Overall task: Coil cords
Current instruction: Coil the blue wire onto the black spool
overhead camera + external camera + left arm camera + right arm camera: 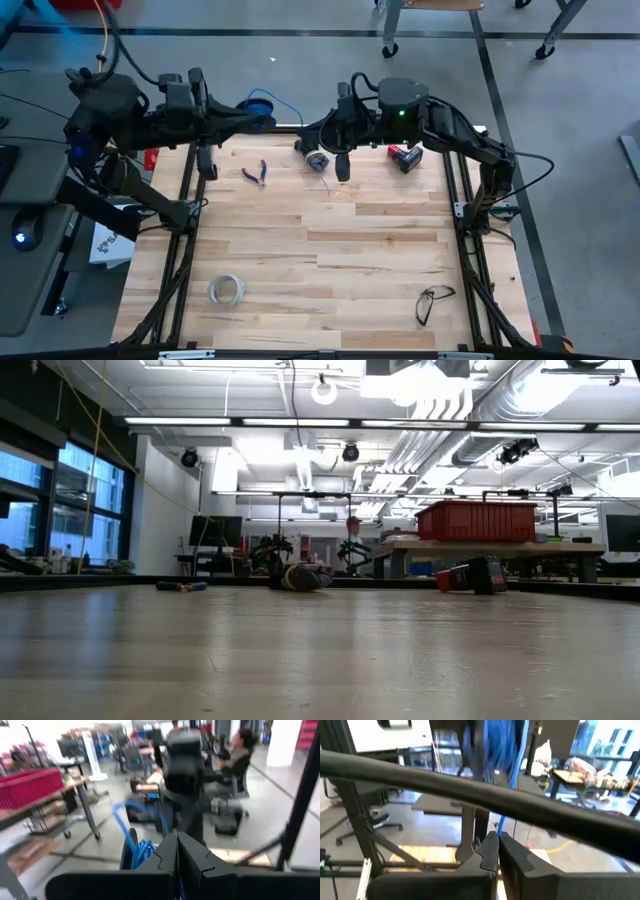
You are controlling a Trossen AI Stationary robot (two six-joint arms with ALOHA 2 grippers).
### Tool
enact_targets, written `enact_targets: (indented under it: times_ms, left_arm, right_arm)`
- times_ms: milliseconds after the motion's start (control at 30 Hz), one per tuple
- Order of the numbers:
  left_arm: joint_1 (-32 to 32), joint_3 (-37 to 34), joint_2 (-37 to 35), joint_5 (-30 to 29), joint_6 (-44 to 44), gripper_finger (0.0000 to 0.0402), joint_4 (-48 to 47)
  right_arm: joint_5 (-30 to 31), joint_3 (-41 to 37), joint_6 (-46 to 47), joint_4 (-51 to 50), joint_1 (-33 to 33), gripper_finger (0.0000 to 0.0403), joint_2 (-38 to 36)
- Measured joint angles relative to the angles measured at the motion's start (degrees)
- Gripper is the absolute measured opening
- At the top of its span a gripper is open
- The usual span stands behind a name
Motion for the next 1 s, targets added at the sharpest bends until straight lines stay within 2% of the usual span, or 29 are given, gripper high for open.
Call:
enact_targets:
  times_ms: [167, 367, 500, 633, 800, 1000]
  left_arm:
    - [1.8, 0.0, 0.0, -0.4, 2.3, 0.0001, 6.9]
    - [3.8, 0.0, 0.0, -1.0, 4.8, 0.0001, 9.2]
    - [5.0, 0.0, 1.0, -0.4, 2.9, 0.0001, 13.0]
    - [6.2, 0.0, 2.5, 6.5, -1.7, 0.0001, 18.1]
    - [7.8, 0.0, 4.3, 14.7, -13.8, 0.0001, 20.6]
    - [8.7, 0.0, 6.8, 20.0, -23.1, 0.0001, 27.1]
  right_arm:
    - [2.0, 0.0, -0.9, -2.0, 0.7, 0.0, 0.0]
    - [2.0, 0.0, -1.2, -1.7, 2.7, 0.0, 0.0]
    - [3.5, 0.0, -2.8, -1.4, 4.1, 0.0, 0.5]
    - [3.5, 0.0, -3.0, -0.5, 4.4, 0.0, 0.9]
    - [0.1, 0.0, -3.0, 4.9, 4.7, 0.0, 2.9]
    - [-2.2, 0.0, -4.2, 13.8, 5.8, 0.0, 5.7]
